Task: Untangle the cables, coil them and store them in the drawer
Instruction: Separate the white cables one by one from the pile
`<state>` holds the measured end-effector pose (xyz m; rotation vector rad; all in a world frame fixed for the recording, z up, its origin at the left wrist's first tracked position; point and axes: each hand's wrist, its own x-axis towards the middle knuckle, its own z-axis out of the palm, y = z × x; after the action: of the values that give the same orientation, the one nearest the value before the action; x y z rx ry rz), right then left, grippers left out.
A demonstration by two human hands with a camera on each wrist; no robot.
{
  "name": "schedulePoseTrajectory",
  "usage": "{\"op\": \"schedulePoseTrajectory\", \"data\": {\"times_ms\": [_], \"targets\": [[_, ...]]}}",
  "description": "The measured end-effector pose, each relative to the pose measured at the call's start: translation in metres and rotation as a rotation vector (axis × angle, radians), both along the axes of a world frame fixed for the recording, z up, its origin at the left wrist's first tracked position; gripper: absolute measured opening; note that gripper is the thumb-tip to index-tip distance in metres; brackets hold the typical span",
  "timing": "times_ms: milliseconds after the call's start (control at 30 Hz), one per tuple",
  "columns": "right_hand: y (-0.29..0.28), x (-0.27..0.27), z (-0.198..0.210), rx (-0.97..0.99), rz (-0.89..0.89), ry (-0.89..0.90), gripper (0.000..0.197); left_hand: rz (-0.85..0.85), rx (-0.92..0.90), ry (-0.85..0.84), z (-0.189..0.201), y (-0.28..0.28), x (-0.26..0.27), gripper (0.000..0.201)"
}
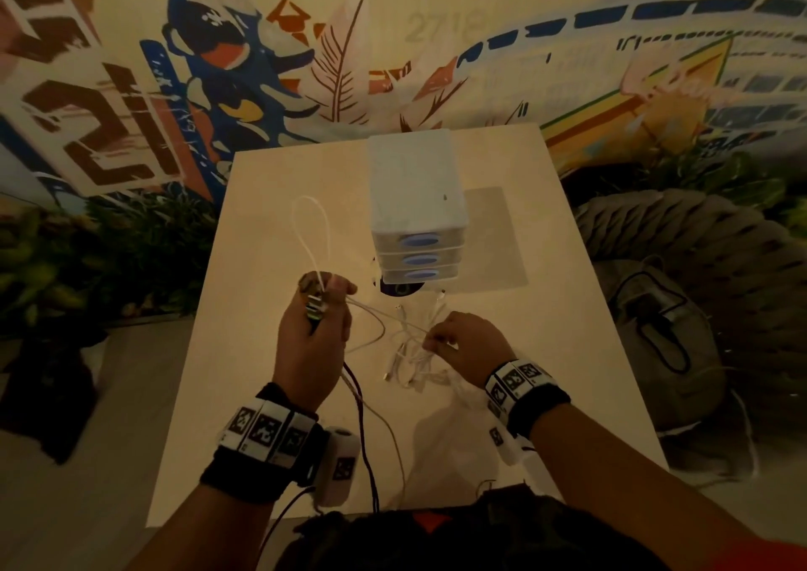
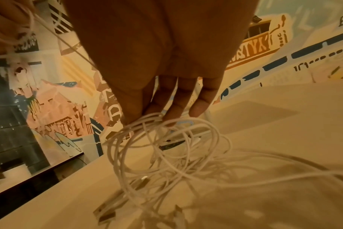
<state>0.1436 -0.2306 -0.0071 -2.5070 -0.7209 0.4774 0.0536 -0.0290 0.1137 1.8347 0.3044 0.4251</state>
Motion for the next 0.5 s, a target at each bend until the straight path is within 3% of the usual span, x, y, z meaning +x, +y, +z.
{"op": "schedulePoseTrajectory", "data": {"times_ms": [233, 433, 500], "targets": [[-0.002, 0.010, 0.005, -0.144, -0.033, -0.071, 0.035, 0.059, 0.056, -0.098, 0.020, 0.013, -0.008, 0.025], [0.007, 0.011, 0.027, 0.036, 0.019, -0.252, 0.024, -0.178, 0.423, 0.216, -0.005, 0.015, -0.007, 0.008], [0.015, 0.010, 0.033, 0.084, 0.063, -0.272, 0.021, -0.229, 0.511, 0.285, -0.011, 0.005, -0.005, 0.018]]}}
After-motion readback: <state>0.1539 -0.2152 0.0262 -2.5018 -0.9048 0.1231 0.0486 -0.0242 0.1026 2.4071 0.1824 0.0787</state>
